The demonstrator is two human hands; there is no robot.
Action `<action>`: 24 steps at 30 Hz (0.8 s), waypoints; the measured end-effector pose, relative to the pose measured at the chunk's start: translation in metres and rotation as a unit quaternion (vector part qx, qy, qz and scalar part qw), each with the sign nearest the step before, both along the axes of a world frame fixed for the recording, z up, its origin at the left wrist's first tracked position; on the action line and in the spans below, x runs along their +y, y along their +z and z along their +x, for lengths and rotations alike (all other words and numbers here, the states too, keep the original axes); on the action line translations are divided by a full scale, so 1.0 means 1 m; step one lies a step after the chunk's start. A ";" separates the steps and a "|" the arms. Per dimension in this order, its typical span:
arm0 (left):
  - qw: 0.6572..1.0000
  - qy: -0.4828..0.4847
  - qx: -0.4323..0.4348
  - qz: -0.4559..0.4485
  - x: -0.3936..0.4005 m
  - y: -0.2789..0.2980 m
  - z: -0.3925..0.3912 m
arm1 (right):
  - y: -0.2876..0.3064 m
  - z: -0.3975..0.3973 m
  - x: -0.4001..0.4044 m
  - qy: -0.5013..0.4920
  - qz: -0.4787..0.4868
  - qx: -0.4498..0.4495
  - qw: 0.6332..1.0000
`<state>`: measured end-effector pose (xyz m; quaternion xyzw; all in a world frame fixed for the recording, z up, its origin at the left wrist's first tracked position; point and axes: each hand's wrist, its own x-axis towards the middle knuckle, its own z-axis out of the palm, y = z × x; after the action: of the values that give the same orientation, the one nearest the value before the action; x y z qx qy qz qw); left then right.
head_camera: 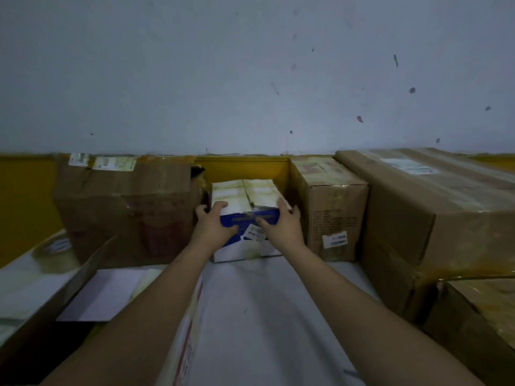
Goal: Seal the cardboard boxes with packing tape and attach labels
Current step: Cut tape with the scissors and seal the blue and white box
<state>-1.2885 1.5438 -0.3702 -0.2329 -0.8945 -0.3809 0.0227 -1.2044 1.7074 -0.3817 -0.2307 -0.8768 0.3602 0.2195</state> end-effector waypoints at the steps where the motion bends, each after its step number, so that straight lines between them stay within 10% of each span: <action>1: 1.000 0.007 -0.020 0.001 0.002 0.007 0.003 | 0.001 -0.002 0.004 -0.008 -0.022 0.000 1.000; 24: 0.977 -0.035 -0.110 -0.176 -0.058 0.064 0.162 | 0.057 0.208 -0.016 0.049 0.199 -0.082 0.975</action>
<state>-1.1261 1.4857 -0.3058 -0.2206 -0.9360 -0.2409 -0.1308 -0.9961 1.6911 -0.3251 -0.1682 -0.9562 0.1682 0.1707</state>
